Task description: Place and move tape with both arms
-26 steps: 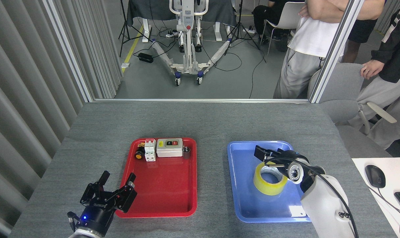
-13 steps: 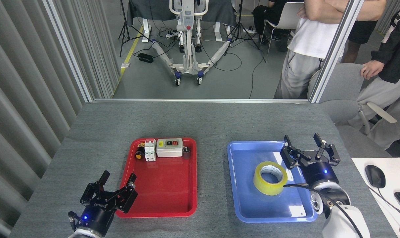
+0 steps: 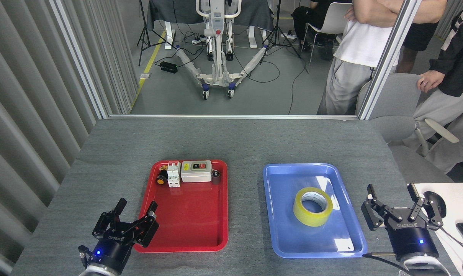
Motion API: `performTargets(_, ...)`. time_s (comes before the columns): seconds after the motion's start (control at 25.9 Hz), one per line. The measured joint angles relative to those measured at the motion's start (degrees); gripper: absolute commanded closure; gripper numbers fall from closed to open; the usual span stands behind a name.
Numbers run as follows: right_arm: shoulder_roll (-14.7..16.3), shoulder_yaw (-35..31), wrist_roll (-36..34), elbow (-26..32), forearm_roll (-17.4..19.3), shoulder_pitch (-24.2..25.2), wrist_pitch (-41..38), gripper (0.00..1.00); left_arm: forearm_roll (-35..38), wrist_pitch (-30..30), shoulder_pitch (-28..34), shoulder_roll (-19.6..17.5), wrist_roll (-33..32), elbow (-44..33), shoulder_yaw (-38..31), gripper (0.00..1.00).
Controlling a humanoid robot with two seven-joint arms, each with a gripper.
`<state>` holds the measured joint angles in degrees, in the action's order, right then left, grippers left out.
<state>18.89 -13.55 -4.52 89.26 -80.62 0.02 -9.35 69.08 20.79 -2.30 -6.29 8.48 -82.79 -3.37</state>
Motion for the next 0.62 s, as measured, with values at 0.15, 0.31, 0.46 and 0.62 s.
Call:
performTargets(0.15,1.82,-0.12,0.55,1.01,3.66,2.85,1.15,0.01,0.0,0.0,0.02,-0.03,0.0,0.0,-0.05,0.0)
performTargets(0.31,3.71,0.2,0.64,1.7,6.6,5.54,1.51,0.01,0.0,0.03,0.02,-0.04,0.0,0.0,-0.06,0.0)
performTargets(0.46,3.86,1.37,0.72,1.9,7.19,7.76,1.83,0.01,0.0,0.04,0.02,-0.04,0.0,0.0,-0.06,0.0)
performTargets(0.62,3.92,2.82,0.91,1.97,7.29,8.2,2.51,0.01,0.0,0.04,0.02,-0.04,0.0,0.0,-0.06,0.0)
